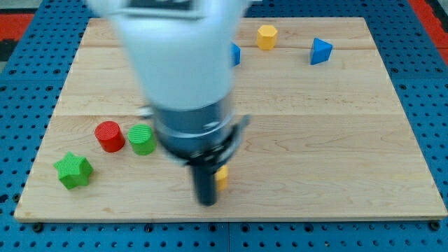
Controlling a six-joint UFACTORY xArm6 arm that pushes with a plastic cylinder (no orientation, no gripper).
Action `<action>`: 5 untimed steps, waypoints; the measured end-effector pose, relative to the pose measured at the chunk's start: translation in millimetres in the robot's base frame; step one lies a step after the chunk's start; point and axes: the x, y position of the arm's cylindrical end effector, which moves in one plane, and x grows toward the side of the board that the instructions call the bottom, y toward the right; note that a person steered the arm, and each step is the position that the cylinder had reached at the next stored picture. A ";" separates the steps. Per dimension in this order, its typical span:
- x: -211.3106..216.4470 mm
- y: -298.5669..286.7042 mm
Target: Slide the green star towards the bottom center
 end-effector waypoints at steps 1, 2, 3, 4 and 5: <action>-29.5 39.6; 22.5 10.3; 37.4 -6.5; 31.9 -123.4; 29.6 -261.7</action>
